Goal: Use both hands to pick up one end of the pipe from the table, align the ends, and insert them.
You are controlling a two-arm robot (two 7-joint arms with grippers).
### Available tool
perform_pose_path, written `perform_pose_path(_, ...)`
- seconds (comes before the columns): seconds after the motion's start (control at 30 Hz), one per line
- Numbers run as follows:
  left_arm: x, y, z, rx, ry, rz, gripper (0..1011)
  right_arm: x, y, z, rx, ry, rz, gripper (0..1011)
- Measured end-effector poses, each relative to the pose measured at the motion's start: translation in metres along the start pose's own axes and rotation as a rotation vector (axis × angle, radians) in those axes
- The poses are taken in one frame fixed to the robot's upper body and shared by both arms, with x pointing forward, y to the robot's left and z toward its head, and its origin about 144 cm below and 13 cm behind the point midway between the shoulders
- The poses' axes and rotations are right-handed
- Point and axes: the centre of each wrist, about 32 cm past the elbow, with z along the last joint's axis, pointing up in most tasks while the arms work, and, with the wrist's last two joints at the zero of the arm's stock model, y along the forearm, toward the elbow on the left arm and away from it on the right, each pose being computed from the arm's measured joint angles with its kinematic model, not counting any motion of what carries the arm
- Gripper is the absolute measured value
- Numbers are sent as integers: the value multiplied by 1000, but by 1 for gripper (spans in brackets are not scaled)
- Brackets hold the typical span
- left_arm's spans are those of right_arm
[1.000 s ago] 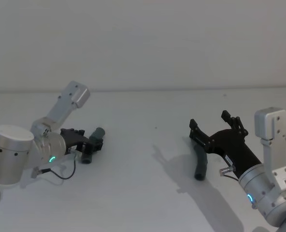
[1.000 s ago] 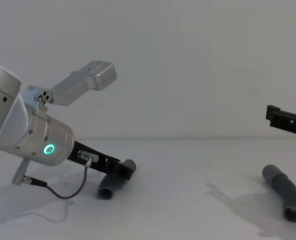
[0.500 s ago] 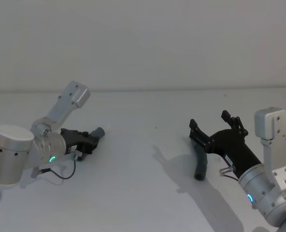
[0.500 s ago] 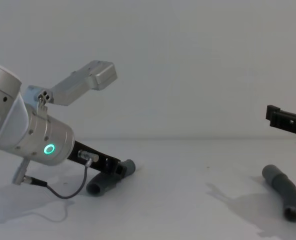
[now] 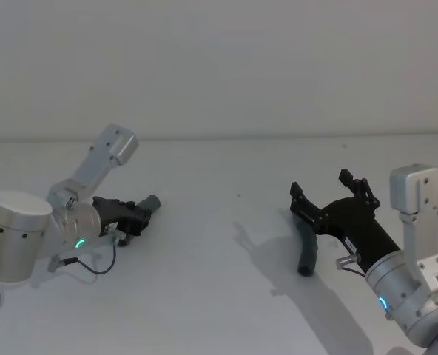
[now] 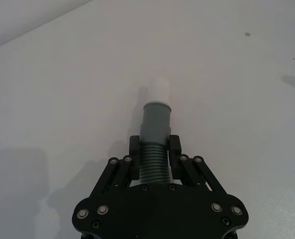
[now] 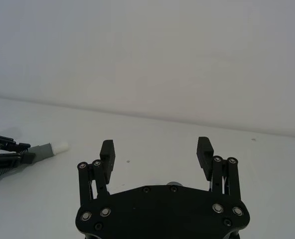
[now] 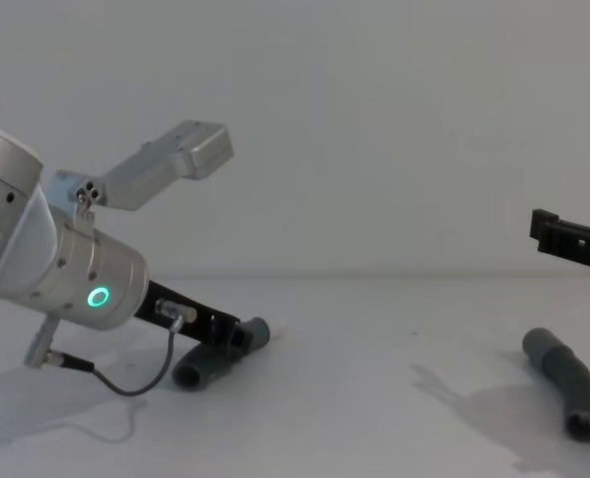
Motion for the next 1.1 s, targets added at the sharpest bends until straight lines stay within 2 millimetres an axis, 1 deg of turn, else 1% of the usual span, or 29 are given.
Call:
perform_pose_path(0.13, 0, 0, 0, 0, 0, 0, 304, 0, 0, 1, -6, 1, -1, 1000)
perform_pose_path(0.4, 0, 0, 0, 0, 0, 0, 304, 0, 3, 10, -63, 12, -11, 1000)
perform_pose_path(0.7, 0, 0, 0, 0, 0, 0, 304, -3, 8, 33, -183, 30, -38, 1000)
perform_pose_path(0.73, 0, 0, 0, 0, 0, 0, 304, -3, 8, 33, -183, 30, -38, 1000)
perform_pose_path(0.9, 0, 0, 0, 0, 0, 0, 304, -9, 13, 50, -263, 54, -54, 1000)
perform_pose_path(1.1, 0, 0, 0, 0, 0, 0, 304, -15, 18, 61, -329, 79, -62, 1000)
